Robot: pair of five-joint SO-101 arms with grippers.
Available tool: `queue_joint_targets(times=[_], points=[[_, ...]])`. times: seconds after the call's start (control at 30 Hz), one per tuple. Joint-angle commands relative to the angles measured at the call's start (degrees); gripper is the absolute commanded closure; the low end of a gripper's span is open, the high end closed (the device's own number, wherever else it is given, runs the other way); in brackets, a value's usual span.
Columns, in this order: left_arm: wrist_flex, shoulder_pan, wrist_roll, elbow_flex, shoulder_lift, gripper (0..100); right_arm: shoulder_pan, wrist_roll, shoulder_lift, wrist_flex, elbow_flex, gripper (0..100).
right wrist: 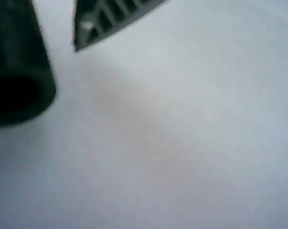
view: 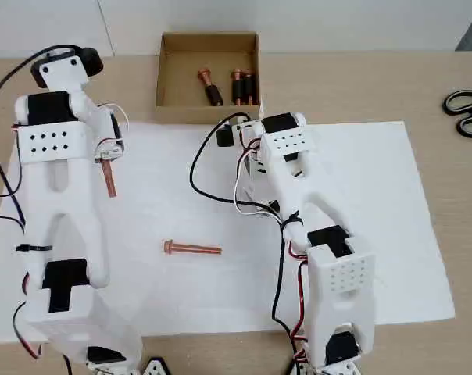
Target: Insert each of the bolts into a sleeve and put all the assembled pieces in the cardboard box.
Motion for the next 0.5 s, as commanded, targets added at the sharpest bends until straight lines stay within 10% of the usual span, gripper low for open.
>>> queue_joint_targets(times=[0.0,0.47], points=[[-0.26,0.09,0.35,0.04,-3.78,99,0.13,-0.53,-3.47,0.84,-0.62,80.9],[-0.26,0.09,0.35,0.04,-3.78,99,-1.45,1.41,-3.21,-2.95,-0.44,81.2]])
